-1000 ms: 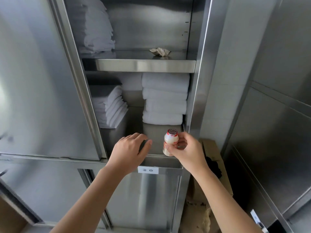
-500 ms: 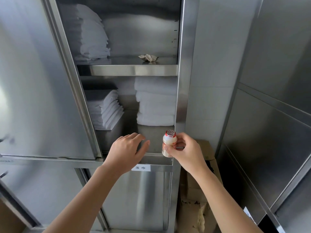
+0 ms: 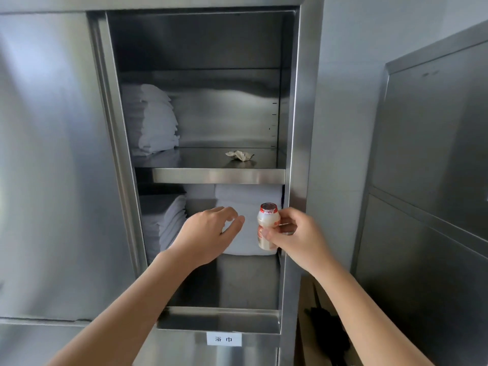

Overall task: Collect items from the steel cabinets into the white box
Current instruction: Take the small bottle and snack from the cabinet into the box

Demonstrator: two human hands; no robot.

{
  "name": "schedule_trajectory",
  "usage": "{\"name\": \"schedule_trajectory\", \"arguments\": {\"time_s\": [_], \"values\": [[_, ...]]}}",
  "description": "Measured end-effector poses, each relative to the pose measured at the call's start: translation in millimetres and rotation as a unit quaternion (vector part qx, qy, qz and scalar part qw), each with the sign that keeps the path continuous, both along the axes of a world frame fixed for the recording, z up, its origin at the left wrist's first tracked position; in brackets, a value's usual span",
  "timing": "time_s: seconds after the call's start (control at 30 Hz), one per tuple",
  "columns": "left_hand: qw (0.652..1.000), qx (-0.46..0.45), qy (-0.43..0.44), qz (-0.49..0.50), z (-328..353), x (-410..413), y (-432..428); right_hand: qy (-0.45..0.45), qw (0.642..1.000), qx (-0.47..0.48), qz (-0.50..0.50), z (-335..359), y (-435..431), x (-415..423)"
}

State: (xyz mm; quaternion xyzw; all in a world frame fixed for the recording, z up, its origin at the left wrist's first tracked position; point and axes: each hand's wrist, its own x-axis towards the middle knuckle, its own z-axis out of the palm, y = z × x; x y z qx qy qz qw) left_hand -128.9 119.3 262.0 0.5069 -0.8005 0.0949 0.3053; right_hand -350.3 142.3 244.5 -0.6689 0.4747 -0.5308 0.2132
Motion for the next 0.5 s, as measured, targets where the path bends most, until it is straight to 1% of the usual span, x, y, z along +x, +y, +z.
{"name": "schedule_trajectory", "arguments": {"time_s": [0.13,0.23,0.5], "values": [[1.0,-0.008,-0.007,-0.003,31.2,5.5,-20.1,-0.017,1.0,0.005,-0.002,18.0,-10.4,8.0],[0.999,-0.041,-0.005,-0.011,52.7,9.7,-37.0,-0.017,1.0,0.007,-0.002,20.9,-21.0,14.0],[0.993,-0.098,0.029,-0.064,97.9,21.7,-91.1,-0.027,1.0,0.007,0.005,24.7,-50.8,34.3]]}}
